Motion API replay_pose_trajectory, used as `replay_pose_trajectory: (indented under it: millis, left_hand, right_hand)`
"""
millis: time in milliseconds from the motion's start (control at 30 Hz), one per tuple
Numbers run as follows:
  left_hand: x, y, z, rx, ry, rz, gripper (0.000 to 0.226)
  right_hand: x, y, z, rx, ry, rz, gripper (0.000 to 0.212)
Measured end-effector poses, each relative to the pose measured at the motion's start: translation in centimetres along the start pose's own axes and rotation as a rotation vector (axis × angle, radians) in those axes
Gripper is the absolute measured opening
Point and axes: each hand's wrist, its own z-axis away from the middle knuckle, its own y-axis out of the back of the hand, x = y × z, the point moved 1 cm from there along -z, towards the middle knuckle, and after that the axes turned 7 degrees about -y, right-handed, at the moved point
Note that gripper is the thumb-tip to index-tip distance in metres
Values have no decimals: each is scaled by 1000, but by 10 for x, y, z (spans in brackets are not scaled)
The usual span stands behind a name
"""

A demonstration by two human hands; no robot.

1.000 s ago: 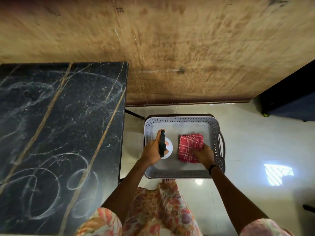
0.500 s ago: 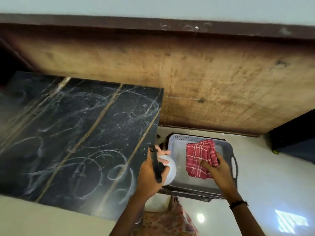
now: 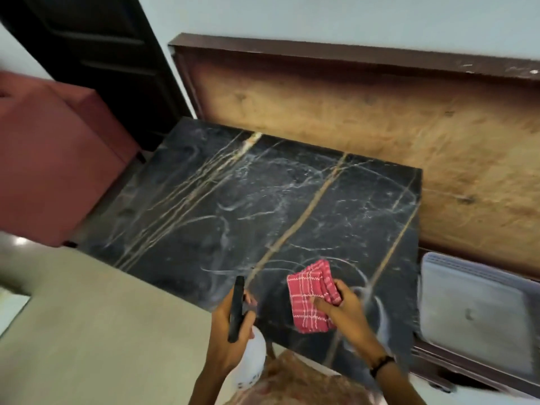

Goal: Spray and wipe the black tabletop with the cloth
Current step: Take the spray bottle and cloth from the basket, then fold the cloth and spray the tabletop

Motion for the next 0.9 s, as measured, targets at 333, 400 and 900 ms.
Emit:
replay_pose_trajectory:
  millis: [333, 400, 900]
  left_hand:
    - [-33, 103, -24, 6, 47, 4, 23]
    - [-35, 106, -29, -5, 51, 37, 20]
    - [-8, 84, -74, -73, 138, 238, 12]
  right_hand:
    - [-42, -156, -58, -176, -35, -20, 31]
    - [-43, -163, -71, -139, -40, 57, 36]
    - [-23, -189, 12, -639, 148, 327, 101]
